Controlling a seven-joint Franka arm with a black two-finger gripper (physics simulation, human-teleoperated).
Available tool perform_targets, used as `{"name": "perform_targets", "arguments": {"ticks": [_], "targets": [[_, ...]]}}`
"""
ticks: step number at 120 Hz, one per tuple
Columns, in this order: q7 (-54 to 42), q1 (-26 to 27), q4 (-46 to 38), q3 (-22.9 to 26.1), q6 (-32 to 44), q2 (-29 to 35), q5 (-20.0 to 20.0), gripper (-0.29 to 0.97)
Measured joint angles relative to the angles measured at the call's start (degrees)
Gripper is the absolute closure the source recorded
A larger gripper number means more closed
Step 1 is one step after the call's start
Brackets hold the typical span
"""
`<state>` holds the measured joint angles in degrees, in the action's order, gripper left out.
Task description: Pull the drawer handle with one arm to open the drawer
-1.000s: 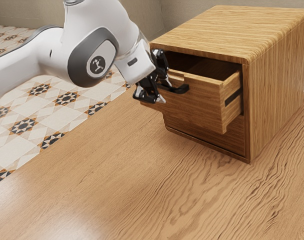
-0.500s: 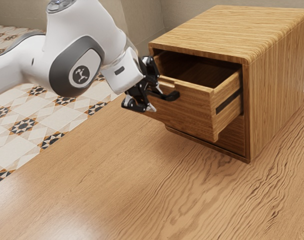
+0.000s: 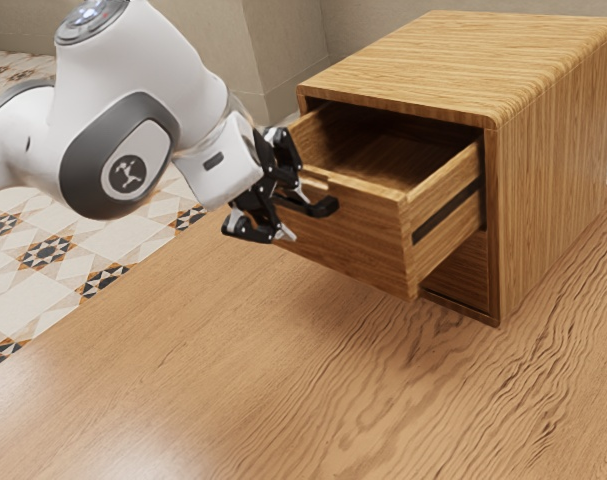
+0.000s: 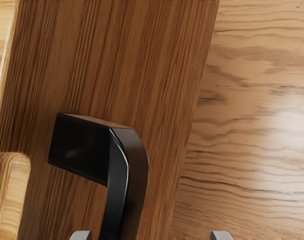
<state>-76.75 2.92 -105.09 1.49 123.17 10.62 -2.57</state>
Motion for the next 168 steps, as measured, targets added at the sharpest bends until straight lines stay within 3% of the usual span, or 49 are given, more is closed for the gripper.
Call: {"name": "perform_targets", "arguments": {"ticks": [123,168], "targets": [[1.21,-0.14,-15.30,0.07,1.35,15.61,-0.54,0.47],[1.35,-0.31,-15.94,0.01,2.11,16.38,-0.57,0.47]]}}
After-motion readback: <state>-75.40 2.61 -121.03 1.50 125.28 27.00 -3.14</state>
